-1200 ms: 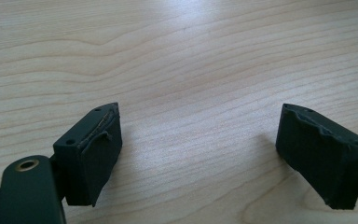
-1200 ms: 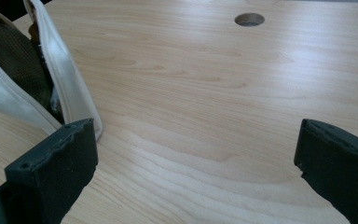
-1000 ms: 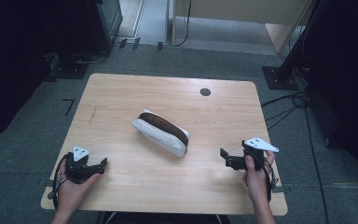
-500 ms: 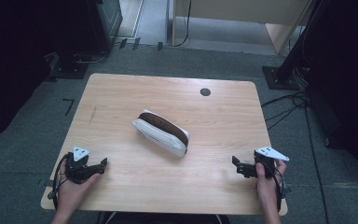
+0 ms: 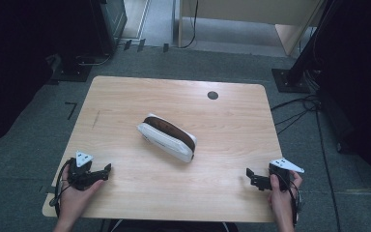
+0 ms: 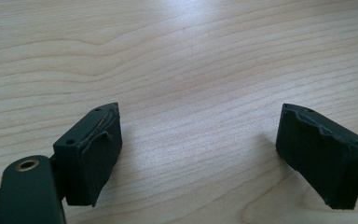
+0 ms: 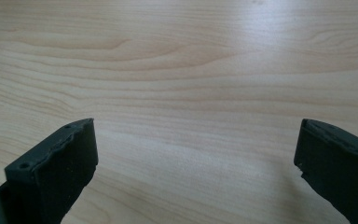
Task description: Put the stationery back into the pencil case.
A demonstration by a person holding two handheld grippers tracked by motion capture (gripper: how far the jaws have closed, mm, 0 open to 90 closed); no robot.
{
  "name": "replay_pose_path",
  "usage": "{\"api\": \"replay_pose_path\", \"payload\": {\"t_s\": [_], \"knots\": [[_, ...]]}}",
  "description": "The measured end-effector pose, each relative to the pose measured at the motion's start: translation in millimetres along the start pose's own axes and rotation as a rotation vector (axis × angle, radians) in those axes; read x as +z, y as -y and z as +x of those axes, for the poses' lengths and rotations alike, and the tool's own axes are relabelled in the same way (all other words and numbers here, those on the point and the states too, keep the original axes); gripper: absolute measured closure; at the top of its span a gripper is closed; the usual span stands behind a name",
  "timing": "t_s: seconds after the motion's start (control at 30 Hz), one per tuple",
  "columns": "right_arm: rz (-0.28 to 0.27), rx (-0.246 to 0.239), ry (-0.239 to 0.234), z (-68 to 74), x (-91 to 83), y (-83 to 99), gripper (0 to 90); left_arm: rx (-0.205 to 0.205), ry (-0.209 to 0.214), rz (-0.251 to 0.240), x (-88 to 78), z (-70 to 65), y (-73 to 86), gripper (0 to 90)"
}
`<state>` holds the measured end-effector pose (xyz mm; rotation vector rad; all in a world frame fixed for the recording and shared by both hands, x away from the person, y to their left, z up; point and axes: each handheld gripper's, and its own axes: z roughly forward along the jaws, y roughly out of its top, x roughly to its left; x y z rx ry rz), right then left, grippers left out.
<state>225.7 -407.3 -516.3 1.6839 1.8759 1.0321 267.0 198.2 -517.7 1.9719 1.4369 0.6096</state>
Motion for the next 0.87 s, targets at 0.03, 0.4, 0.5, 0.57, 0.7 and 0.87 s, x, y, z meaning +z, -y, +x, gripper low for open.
{"api": "replay_pose_path", "payload": {"t_s": [0.03, 0.4, 0.5, 0.57, 0.7, 0.87], "knots": [[0.004, 0.001, 0.003, -0.8, -0.2, 1.5, 0.0, 0.001, 0.000, 0.000, 0.0, 0.0, 0.0, 14.5], [0.049, -0.024, 0.084, 5.2, -0.5, 13.9, 0.0, 0.003, 0.001, 0.001, -0.2, -0.3, 0.1, 14.5], [0.073, -0.082, 0.121, 9.4, 0.2, 15.6, 0.0, 0.002, 0.001, 0.000, -0.1, -0.3, 0.0, 14.5], [0.076, -0.085, 0.115, 8.3, -1.0, 16.4, 0.0, 0.001, 0.001, 0.000, -0.1, -0.3, 0.0, 14.5], [0.078, -0.093, 0.108, 5.2, -2.3, 16.7, 0.0, 0.000, 0.000, 0.000, -0.1, -0.3, 0.0, 14.4], [0.076, -0.091, 0.110, 4.7, -2.3, 16.7, 0.0, -0.001, -0.001, 0.001, -0.1, -0.2, 0.0, 14.3]]}}
